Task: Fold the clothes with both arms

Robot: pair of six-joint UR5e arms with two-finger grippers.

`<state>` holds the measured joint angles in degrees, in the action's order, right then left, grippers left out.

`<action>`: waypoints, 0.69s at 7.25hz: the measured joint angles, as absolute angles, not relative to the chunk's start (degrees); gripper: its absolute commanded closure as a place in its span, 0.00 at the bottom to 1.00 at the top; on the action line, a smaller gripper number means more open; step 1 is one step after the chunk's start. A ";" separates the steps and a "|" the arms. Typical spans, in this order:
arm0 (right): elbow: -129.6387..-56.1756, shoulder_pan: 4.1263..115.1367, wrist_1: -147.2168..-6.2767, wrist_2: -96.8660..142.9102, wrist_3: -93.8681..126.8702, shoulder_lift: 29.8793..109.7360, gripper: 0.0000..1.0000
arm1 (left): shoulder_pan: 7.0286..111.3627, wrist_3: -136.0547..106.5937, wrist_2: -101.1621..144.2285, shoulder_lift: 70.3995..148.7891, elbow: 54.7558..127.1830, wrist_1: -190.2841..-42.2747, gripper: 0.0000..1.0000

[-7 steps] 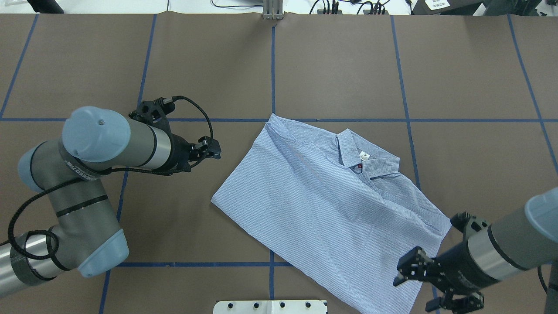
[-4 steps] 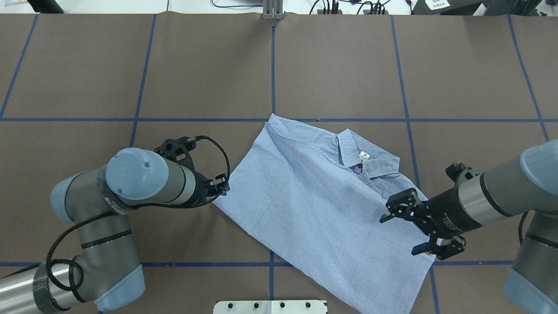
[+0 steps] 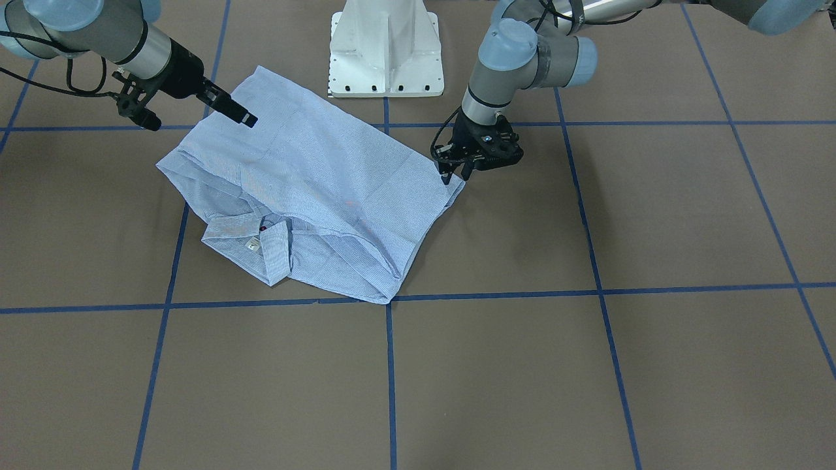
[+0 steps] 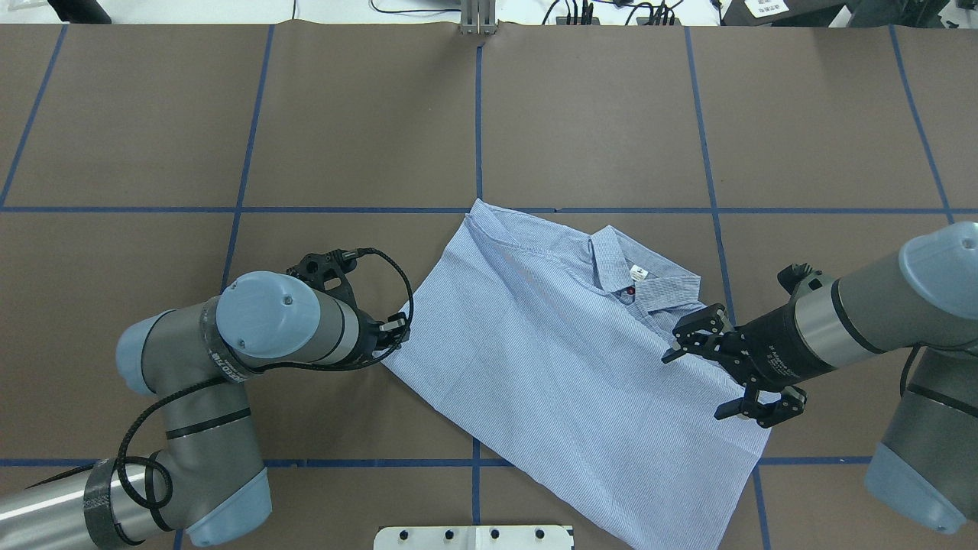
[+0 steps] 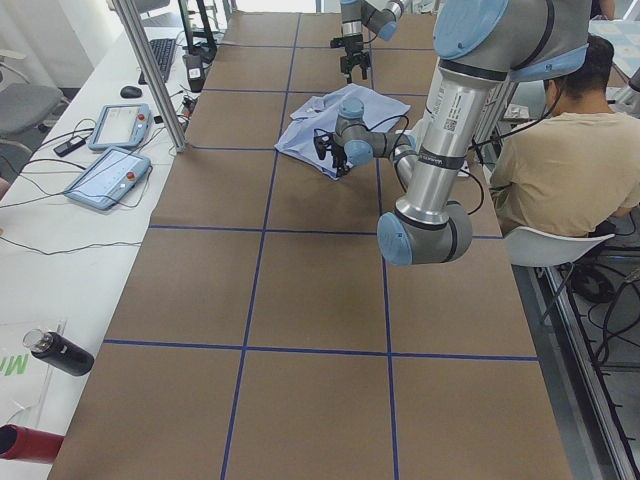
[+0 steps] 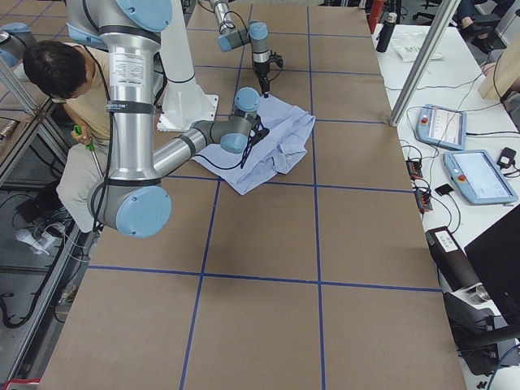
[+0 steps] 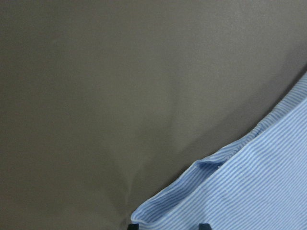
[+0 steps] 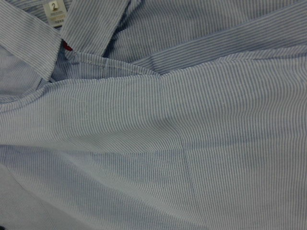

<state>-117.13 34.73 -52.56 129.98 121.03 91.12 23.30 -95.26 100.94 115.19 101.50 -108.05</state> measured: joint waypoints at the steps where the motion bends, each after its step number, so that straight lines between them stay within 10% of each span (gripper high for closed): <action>1: -117.14 34.89 -52.56 130.04 121.03 91.13 0.00 | 23.50 -95.17 100.91 115.21 101.46 -108.06 1.00; 5: -117.05 35.05 -52.56 130.08 121.02 91.45 0.00 | 23.72 -94.84 100.70 115.22 101.62 -108.04 1.00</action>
<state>-117.05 35.05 -52.56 130.08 121.02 91.45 23.72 -94.84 100.70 115.22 101.62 -108.04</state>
